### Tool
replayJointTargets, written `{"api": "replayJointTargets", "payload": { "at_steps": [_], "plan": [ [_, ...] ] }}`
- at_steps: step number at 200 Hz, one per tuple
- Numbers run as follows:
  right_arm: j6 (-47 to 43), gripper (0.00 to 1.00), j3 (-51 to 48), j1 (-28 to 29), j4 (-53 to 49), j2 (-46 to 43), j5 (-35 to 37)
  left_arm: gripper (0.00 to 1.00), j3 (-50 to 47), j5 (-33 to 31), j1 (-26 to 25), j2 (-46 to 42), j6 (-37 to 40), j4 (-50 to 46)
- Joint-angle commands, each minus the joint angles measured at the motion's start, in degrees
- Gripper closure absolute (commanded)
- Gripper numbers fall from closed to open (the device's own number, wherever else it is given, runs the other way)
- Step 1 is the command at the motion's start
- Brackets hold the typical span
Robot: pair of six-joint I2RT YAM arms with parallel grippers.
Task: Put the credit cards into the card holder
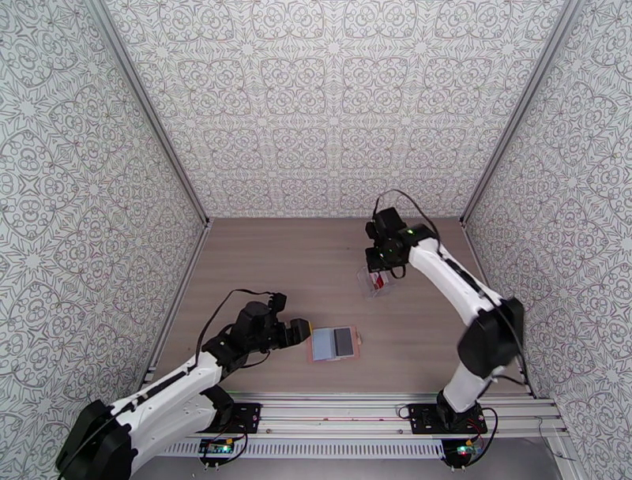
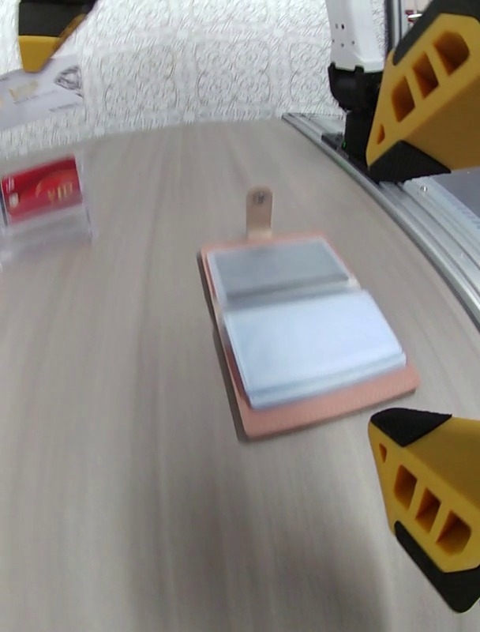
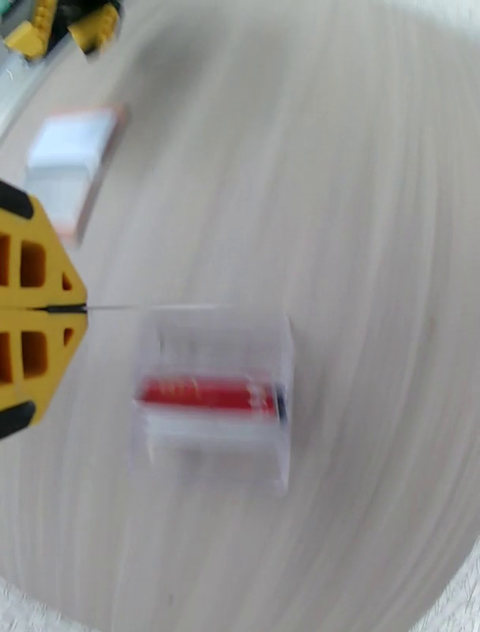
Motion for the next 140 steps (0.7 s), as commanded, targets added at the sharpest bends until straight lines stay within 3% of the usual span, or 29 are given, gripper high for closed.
{"api": "replayJointTargets", "payload": {
  "at_steps": [1,30,57,92,140],
  "plan": [
    [6.66,1.00,-9.27,-0.08,14.34,-7.65,-17.61,0.18,2.98,4.64,0.14,-2.91,1.57,5.13],
    [16.91,1.00,-23.37,0.01,33.60,-19.93,-29.24,0.18,4.05,7.02,-0.32,-5.24,1.73,9.30],
    [28.12,1.00,-34.29,0.39,50.90,-27.38,-35.17,0.18,4.42,8.59,-0.58,-5.08,0.23,15.82],
    [38.80,1.00,-43.61,2.55,66.05,-32.42,-36.42,0.24,5.91,9.21,-1.57,-3.27,-1.43,23.58],
    [48.04,1.00,-51.23,6.09,81.04,-31.08,-36.76,0.35,9.71,9.00,-3.61,2.06,0.00,26.09]
  ]
}}
